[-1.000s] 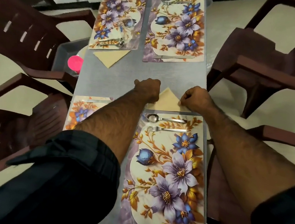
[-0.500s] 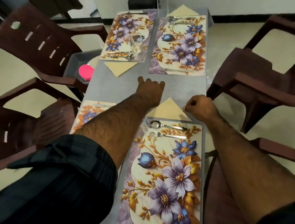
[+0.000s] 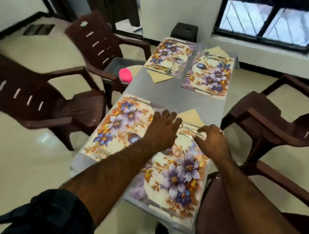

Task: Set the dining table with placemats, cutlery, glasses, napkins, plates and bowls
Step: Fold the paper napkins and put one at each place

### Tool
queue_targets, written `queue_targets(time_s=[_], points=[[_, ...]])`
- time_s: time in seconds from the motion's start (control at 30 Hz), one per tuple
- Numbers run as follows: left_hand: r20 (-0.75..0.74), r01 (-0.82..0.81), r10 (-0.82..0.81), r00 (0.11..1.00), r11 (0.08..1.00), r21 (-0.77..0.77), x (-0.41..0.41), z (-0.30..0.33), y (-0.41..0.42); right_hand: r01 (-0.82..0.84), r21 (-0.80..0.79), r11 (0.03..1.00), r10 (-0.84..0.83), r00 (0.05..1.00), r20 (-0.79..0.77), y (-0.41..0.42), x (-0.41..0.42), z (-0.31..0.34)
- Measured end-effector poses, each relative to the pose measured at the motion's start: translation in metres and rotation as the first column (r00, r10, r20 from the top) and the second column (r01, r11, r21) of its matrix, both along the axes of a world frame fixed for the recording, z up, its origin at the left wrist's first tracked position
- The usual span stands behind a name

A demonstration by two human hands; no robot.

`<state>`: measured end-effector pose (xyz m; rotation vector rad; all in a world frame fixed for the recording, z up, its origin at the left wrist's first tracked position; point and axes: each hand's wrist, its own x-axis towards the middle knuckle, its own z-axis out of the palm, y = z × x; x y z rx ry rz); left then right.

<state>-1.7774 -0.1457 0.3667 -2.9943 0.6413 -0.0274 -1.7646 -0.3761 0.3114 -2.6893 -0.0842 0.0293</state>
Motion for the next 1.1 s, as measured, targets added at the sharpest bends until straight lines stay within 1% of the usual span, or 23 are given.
queue_targets(time_s=[0.13,0.23,0.3,0.4,0.47,0.5,0.57,0.63,0.7,0.83,1.0,1.07,1.1], points=[[-0.073,-0.028,0.021,0.997,0.994,-0.106,-0.104,-0.030,0.046,-0.124,-0.039,0.991,0.122,0.991,-0.061,0.047,-0.078,-0.032],[-0.122,-0.080,0.058,0.991,0.978,-0.191,-0.188,-0.061,0.096,-0.228,-0.115,0.967,0.220,0.972,-0.084,0.095,-0.137,-0.050],[-0.153,-0.153,0.121,0.981,0.962,-0.225,-0.251,-0.078,0.138,-0.328,-0.151,0.933,0.319,0.945,-0.076,0.135,-0.180,-0.057],[-0.218,-0.342,0.293,0.931,0.909,-0.237,-0.349,-0.096,0.204,-0.497,-0.148,0.855,0.498,0.867,-0.035,0.200,-0.240,-0.064],[-0.268,-0.503,0.444,0.855,0.836,-0.219,-0.414,-0.103,0.250,-0.596,-0.139,0.791,0.592,0.802,-0.073,0.248,-0.275,-0.067],[-0.298,-0.585,0.519,0.801,0.783,-0.212,-0.446,-0.105,0.273,-0.650,-0.142,0.747,0.643,0.760,-0.097,0.275,-0.292,-0.067],[-0.366,-0.734,0.645,0.671,0.647,-0.207,-0.497,-0.109,0.313,-0.753,-0.184,0.631,0.733,0.657,-0.175,0.321,-0.316,-0.063],[-0.430,-0.843,0.730,0.532,0.504,-0.187,-0.543,-0.112,0.350,-0.836,-0.216,0.504,0.795,0.547,-0.261,0.368,-0.333,-0.058],[-0.470,-0.904,0.776,0.422,0.397,-0.156,-0.578,-0.118,0.378,-0.880,-0.209,0.427,0.824,0.474,-0.312,0.409,-0.340,-0.061],[-0.533,-0.959,0.799,0.277,0.264,-0.103,-0.618,-0.134,0.424,-0.925,-0.198,0.325,0.846,0.378,-0.376,0.481,-0.340,-0.074],[-0.588,-0.976,0.785,0.196,0.217,-0.035,-0.617,-0.154,0.491,-0.943,-0.173,0.285,0.848,0.332,-0.413,0.560,-0.314,-0.107],[-0.600,-0.985,0.785,0.154,0.172,-0.028,-0.607,-0.159,0.522,-0.953,-0.157,0.261,0.844,0.304,-0.441,0.592,-0.299,-0.116],[-0.608,-0.991,0.783,0.126,0.131,-0.037,-0.597,-0.160,0.541,-0.957,-0.154,0.246,0.842,0.290,-0.454,0.612,-0.288,-0.119]])
